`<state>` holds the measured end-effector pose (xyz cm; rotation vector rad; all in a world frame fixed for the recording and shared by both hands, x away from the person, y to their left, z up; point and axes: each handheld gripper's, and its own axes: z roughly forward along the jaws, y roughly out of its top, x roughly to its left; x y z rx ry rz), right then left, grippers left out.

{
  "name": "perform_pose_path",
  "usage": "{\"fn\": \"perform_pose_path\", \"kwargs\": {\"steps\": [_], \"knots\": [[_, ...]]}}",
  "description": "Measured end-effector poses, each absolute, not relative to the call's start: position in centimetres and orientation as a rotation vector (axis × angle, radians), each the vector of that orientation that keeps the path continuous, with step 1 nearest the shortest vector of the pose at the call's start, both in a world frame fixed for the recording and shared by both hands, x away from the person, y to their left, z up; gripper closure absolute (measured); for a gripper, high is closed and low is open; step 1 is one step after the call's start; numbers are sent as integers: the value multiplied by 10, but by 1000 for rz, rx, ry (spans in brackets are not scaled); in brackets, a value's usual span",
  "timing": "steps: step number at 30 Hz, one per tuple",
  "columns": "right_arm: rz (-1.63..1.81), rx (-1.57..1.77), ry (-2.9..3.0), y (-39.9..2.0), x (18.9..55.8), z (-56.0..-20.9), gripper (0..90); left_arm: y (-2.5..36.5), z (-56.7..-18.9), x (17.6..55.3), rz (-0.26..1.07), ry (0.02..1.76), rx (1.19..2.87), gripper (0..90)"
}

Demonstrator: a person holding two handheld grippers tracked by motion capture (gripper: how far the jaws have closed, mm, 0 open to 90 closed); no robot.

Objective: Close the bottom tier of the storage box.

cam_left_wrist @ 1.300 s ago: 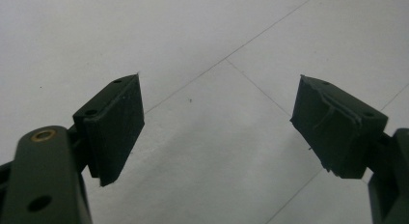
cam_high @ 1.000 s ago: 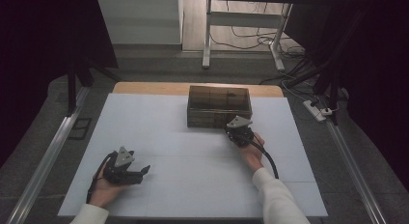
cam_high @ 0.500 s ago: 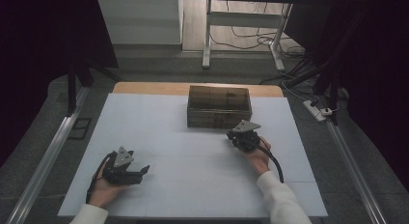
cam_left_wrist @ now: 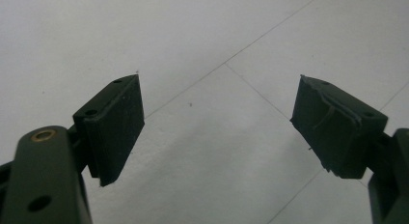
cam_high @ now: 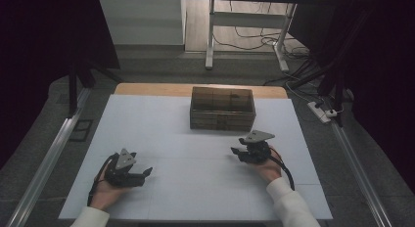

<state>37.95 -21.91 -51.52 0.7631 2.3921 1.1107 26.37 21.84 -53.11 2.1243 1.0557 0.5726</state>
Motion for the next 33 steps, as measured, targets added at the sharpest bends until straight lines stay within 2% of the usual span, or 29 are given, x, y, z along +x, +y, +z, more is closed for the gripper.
{"fn": "perform_pose_path", "kwargs": {"steps": [23,33], "knots": [[1166,775,2330,-291,317,-509,416,218,-531,264,566,1059,2121,183],[1191,778,2318,-308,304,-511,374,218,-532,263,563,1062,2126,182]]}}
